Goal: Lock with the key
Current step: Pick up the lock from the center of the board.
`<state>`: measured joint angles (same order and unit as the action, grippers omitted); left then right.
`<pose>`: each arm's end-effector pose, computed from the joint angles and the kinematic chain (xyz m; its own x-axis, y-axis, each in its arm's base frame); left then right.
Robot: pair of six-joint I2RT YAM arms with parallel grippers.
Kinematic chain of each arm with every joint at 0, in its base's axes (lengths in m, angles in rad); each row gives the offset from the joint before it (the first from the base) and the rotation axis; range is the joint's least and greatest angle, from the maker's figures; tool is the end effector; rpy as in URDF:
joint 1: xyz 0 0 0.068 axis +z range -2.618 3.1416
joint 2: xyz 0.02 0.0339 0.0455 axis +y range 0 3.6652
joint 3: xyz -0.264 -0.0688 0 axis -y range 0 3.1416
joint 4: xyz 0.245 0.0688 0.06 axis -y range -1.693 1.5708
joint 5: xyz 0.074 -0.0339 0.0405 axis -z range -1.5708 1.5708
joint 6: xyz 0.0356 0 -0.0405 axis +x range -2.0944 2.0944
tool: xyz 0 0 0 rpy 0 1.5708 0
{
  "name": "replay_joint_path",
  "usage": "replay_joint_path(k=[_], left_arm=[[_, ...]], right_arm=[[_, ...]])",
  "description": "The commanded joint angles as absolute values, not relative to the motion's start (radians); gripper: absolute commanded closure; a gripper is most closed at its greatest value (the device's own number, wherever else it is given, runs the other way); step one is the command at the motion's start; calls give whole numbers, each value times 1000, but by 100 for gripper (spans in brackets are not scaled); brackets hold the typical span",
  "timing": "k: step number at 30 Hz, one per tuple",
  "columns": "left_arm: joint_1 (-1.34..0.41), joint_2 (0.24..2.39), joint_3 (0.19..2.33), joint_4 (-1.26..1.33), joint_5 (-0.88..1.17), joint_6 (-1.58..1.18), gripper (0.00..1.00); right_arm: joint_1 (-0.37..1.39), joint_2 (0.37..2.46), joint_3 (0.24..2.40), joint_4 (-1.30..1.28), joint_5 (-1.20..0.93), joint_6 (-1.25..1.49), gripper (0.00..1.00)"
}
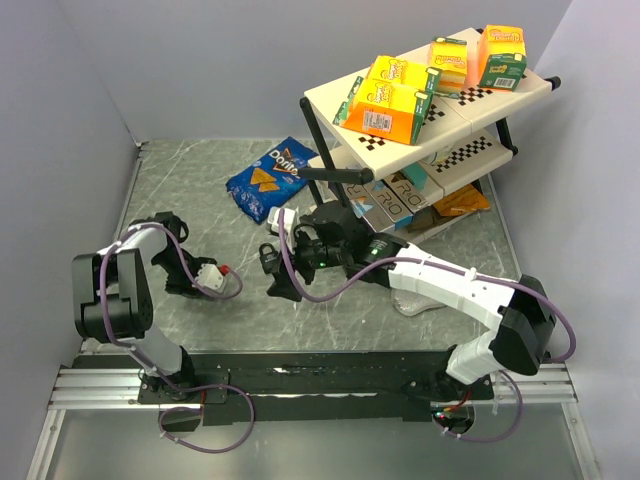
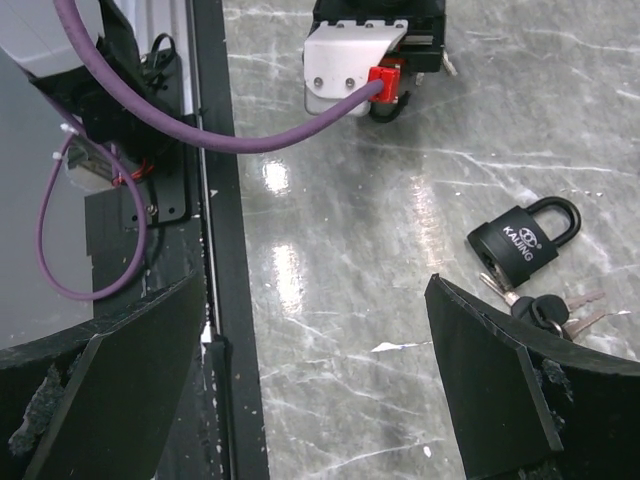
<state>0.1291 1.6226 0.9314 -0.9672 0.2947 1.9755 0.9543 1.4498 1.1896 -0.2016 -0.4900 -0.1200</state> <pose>0.2505 0.0221 0.1595 0.2526 0.9198 -0.3004 0.9665 -0.2545 0.0335 0.1798 0.2828 0.3236 -0.1404 -0.3808 -0.9139 -0.9874 0.1217 0.1010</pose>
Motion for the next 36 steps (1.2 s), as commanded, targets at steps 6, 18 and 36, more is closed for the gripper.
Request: replay_joint_path(k=[6,18,36], left_arm=[[127,1697,1041,-948,432,2093,59],[138,1686,1049,-925,499,1588,38],[138,1666,982,-798,366,1713,48]], right_arm=[[923,1470,1250,-199,-538,-98,0],[917,1500,1272,-183,-571,-81,0],[916,1525,1307,-201,-580,-78,0]])
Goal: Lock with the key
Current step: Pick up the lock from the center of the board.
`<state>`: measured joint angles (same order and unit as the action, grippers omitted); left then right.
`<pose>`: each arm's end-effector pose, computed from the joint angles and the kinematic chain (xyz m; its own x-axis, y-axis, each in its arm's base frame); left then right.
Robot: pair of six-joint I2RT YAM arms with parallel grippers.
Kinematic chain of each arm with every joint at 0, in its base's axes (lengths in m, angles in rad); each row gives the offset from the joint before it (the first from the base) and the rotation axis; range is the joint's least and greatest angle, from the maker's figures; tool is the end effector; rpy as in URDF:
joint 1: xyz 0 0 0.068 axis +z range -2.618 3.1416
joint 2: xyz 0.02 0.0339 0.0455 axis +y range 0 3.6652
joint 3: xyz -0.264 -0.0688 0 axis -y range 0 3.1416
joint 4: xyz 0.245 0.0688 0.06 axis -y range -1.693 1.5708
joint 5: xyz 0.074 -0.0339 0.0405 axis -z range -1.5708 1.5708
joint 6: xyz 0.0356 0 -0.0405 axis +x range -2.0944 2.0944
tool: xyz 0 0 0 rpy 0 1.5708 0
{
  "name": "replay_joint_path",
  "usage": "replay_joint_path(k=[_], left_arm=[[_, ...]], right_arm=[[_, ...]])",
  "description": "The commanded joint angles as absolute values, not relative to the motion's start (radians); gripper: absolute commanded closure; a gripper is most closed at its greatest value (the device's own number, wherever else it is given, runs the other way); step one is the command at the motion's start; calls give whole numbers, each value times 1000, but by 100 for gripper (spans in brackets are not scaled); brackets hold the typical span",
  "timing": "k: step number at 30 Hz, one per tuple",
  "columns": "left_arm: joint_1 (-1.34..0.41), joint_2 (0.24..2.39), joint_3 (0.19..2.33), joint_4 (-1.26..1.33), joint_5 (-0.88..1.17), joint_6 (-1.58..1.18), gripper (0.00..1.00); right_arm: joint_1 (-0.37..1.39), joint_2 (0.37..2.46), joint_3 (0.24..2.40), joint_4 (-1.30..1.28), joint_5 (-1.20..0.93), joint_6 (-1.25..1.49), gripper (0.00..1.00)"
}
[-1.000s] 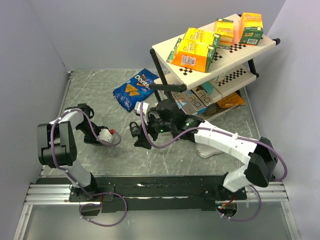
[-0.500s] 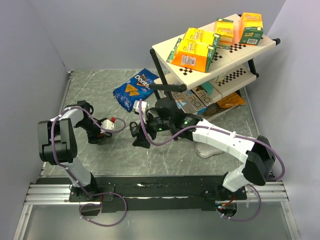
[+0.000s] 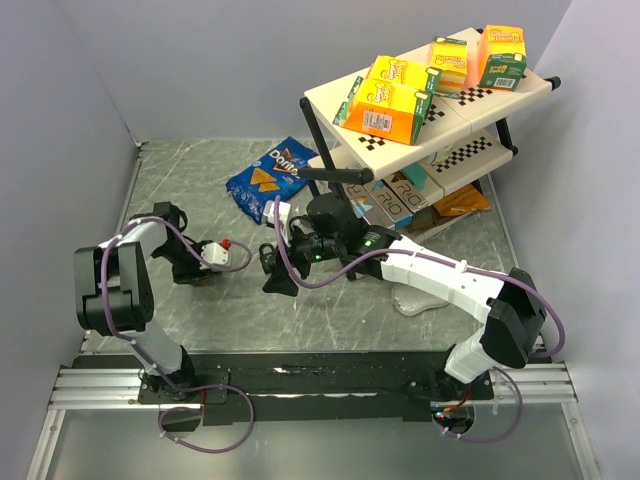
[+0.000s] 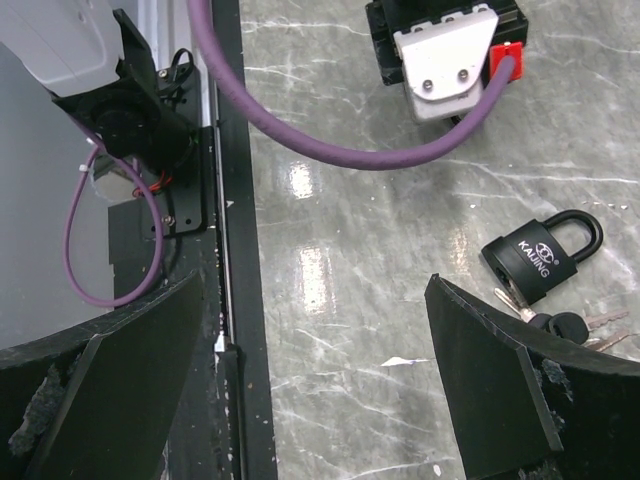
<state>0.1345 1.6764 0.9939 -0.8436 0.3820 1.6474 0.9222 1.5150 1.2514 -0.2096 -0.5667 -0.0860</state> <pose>0.2798 0.0245 0.1611 -0.0318 0.9293 -0.3679 0.9953 0.0630 0.0731 0.1962 0.2905 0.3238 -0.1917 -0.3729 -0.9078 -0.9811 0.0971 0.1673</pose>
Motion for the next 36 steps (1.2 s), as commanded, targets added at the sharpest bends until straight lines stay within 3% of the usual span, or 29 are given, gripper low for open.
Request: replay_joint_path(k=[1,4,6,10,15,19,22,27,33,36], left_arm=[[138,1660,991,-807,383,1715,56],[137,1634,1020,-844,455,1678,74],[143,1623,1052,-889,504,1571,81],[244,1585,1173,-922,772,1187,99],[390,1455,1191,-898,994,875,99],[400,1293,1122,-607,1022,401,99],[402,1177,1054,-392,918,-33,99],[400,1054,982,-325,741,-580,99],[388,853,783,-86,658,-1033,99],[348,822,793,-135,578,-1043,99]], right_arm=[[916,1526,1308,-201,-580,-77,0],[914,1529,1319,-196,-578,-71,0],[913,1534,1337,-195,-565,-55,0],[913,1563,1416,-225,-514,-12,0],[913,1583,1476,-210,-479,64,0],[914,1600,1505,-164,-447,92,0],[916,1620,1534,-120,-445,100,0],[917,1670,1580,-39,-393,150,0],[917,1756,1670,42,-402,265,0],[930,1793,1701,74,-388,267,1]])
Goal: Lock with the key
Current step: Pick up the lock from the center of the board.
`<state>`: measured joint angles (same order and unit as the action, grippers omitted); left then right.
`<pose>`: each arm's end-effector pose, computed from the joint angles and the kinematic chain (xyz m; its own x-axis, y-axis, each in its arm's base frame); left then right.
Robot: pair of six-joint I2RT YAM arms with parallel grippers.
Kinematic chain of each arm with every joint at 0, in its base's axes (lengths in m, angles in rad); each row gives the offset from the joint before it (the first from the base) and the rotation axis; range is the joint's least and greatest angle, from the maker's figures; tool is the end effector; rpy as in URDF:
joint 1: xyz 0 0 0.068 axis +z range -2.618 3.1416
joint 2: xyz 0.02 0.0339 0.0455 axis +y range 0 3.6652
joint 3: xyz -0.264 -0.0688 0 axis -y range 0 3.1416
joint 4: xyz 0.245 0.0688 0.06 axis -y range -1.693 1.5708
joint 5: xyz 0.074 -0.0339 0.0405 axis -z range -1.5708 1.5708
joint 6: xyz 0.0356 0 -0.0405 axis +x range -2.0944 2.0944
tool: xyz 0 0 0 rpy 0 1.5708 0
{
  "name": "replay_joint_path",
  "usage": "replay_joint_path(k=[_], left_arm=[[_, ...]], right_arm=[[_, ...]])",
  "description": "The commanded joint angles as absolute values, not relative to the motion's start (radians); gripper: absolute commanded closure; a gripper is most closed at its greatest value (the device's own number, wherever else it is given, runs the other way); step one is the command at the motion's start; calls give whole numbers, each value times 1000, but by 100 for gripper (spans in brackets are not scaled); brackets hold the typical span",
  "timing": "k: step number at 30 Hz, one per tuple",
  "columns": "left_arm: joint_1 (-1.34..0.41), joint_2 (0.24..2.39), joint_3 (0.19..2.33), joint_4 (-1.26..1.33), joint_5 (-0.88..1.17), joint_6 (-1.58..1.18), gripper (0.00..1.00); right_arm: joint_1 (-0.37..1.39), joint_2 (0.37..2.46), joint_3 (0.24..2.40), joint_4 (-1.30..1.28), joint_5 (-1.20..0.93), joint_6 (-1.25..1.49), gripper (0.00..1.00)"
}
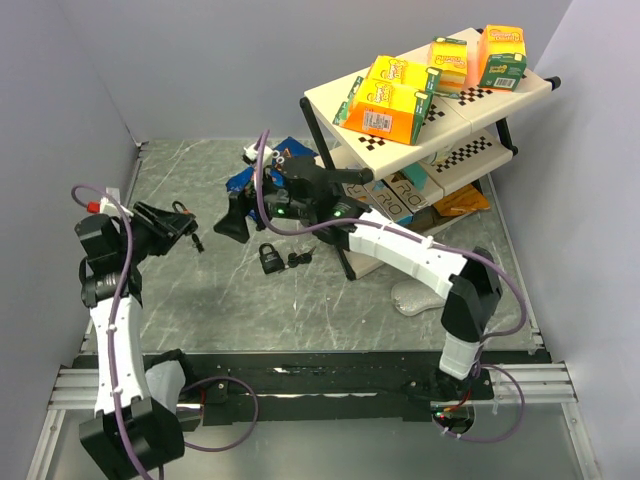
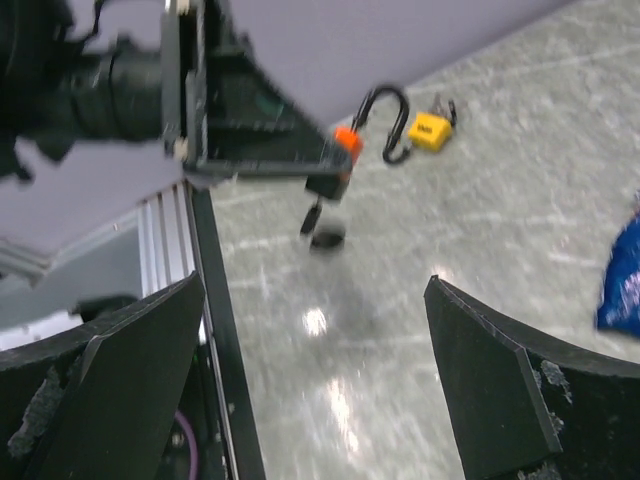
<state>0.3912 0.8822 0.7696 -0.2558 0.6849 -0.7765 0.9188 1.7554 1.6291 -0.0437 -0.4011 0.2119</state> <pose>0.1909 0.0544 0.3129 -0.4129 -0.7574 -0.5059 -0.0548 0.5751 -0.8163 0.2464 0.3457 0.3836 -0.3034 -0.0783 -0.9496 -0.9221 0.2754 0.2719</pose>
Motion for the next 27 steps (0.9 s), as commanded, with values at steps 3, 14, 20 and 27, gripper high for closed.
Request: replay_joint_path(k=[3,14,20,27], left_arm=[[347,818,811,-146,558,-1061,99],[348,861,822,-109,583,-1190,99],[348,870,810,-103,595,-1230,99],[347,867,805,-75,629,-1246,99]], right_arm=[[951,1838,1761,43,-312,281,3],[1003,1925,1772,94,-223,259,10],[1028,1976,1801,138,-158,216,15],[1055,2028,1848,159,-32,183,20]])
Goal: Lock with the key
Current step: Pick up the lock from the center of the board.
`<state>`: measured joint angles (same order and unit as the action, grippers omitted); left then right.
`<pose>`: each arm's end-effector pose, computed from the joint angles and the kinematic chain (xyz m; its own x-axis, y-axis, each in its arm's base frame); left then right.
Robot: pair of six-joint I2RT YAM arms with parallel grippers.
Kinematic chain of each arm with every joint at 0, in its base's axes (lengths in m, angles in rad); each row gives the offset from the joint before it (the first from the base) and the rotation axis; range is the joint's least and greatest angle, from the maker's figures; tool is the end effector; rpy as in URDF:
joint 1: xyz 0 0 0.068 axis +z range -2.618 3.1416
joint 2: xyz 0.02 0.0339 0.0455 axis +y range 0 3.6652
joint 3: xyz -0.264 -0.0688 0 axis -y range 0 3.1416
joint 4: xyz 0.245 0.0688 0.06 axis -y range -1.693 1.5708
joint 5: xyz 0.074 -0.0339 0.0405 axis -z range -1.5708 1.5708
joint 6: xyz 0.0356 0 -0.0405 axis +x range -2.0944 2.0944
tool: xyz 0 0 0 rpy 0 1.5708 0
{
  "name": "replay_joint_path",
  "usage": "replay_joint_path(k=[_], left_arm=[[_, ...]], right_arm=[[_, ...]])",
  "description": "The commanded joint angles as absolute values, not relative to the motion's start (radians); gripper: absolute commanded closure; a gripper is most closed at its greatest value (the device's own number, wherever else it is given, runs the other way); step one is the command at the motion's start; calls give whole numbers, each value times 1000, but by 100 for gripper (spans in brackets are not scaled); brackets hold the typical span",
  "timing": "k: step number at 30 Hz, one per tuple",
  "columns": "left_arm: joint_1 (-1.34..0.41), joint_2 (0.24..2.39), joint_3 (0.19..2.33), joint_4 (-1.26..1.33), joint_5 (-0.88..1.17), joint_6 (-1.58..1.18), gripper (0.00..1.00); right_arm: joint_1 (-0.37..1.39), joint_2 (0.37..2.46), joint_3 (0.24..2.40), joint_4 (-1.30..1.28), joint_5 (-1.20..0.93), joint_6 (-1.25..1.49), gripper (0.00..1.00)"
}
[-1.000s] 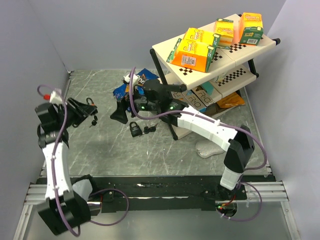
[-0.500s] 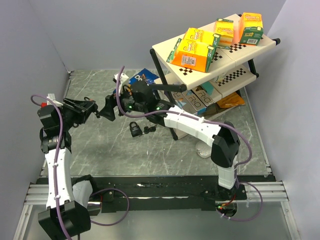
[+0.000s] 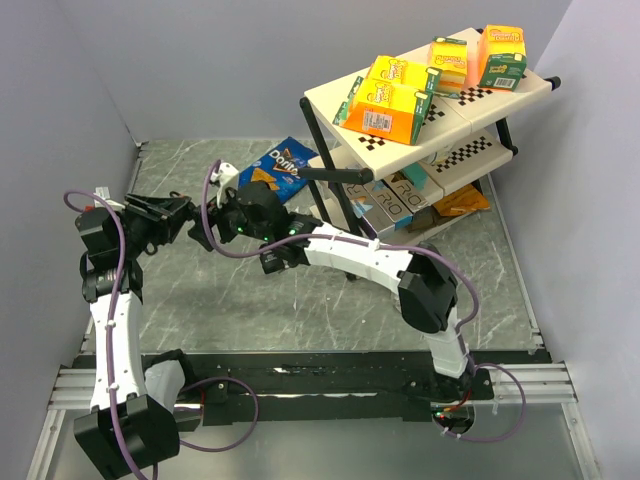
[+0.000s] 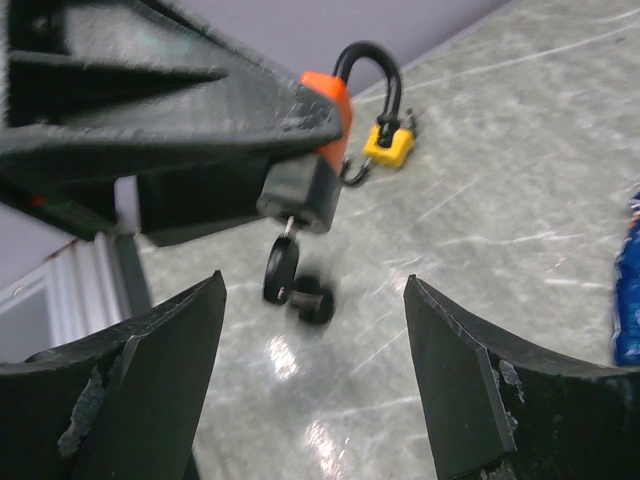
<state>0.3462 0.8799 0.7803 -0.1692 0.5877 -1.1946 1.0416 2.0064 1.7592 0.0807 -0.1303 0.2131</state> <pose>0.1962 0.0498 0.3248 -0.2968 -0.9299 -0.2172 -0.1514 0.2704 -0.9508 0.2441 0.4265 0.3330 -0.2765 -0.0574 -0.9593 -0.8821 0.4114 0.2296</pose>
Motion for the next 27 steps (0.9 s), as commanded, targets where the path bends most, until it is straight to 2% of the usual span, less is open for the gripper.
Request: replay_joint_path(k=[1,13,20,25,27], left_arm=[[347,864,804,-72,632,-1247,99],[347,844,776,-72,646,-1256,99],[348,848,781,-38,663,-1284,99],[347,853,787,-26,670,-1290,99],[347,851,781,-26,672,-1290,99]], right_arm=[[1058,2031,1851,164,-28,181,20],[1065,2043,1868,229,-20,189,23],[1077,2080,1893,221,57,143,39],[1085,2098,1904,215,84,126,44],[1086,2105,1911,221,94,126,51]])
